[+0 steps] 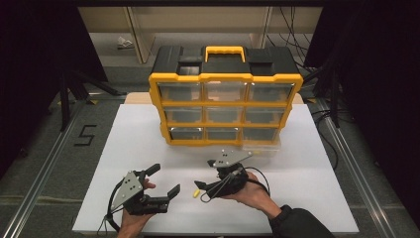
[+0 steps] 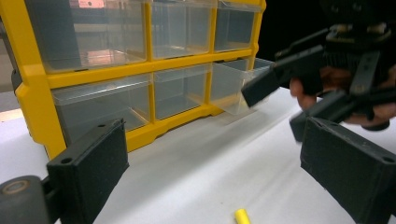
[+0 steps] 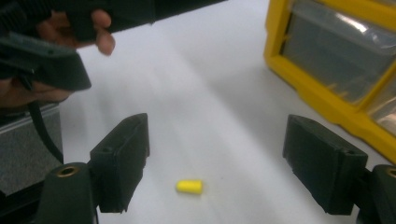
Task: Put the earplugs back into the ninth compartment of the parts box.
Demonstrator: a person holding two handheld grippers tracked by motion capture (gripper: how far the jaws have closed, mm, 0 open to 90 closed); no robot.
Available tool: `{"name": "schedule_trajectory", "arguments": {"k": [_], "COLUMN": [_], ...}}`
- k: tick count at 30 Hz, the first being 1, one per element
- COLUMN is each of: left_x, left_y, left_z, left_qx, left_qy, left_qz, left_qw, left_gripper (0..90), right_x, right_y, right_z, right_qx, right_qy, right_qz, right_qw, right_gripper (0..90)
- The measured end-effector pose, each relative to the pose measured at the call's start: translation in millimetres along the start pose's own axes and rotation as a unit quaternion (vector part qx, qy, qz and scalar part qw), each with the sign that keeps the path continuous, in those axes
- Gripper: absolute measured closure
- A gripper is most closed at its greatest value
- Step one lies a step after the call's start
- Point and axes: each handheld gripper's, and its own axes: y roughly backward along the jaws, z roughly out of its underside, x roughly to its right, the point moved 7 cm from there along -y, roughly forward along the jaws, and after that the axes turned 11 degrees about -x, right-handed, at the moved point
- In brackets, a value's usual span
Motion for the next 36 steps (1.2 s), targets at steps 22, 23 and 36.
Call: {"name": "schedule_trajectory", "arguments": {"k": [22,23,36], "left_x": [-0.3,-0.3,-0.1], "left_y": [0.3,0.2,0.0], "left_z": [-0.1,-0.1,0.0], "left_qx": [0.001,0.001,0.000], "left_qy": [0.000,0.000,0.000], "left_qz": [-0.001,-0.001,0.000], "left_qw": [1.0000,1.0000,1.0000], "left_gripper": [7.3,7.3,7.3], "right_x": [-10.9,-11.1,-13.5], "right_y": [-56.8,-57.7,-74.8], "right_z": [33.5,34.3,42.9], "right_qx": [-0.091,-0.095,-0.125], "right_qy": [0.001,0.001,0.013], "right_qz": [-0.003,-0.003,-0.003], "right_qw": [0.9958,0.9954,0.9920], "right_gripper": [33.7,34.3,50.6]}}
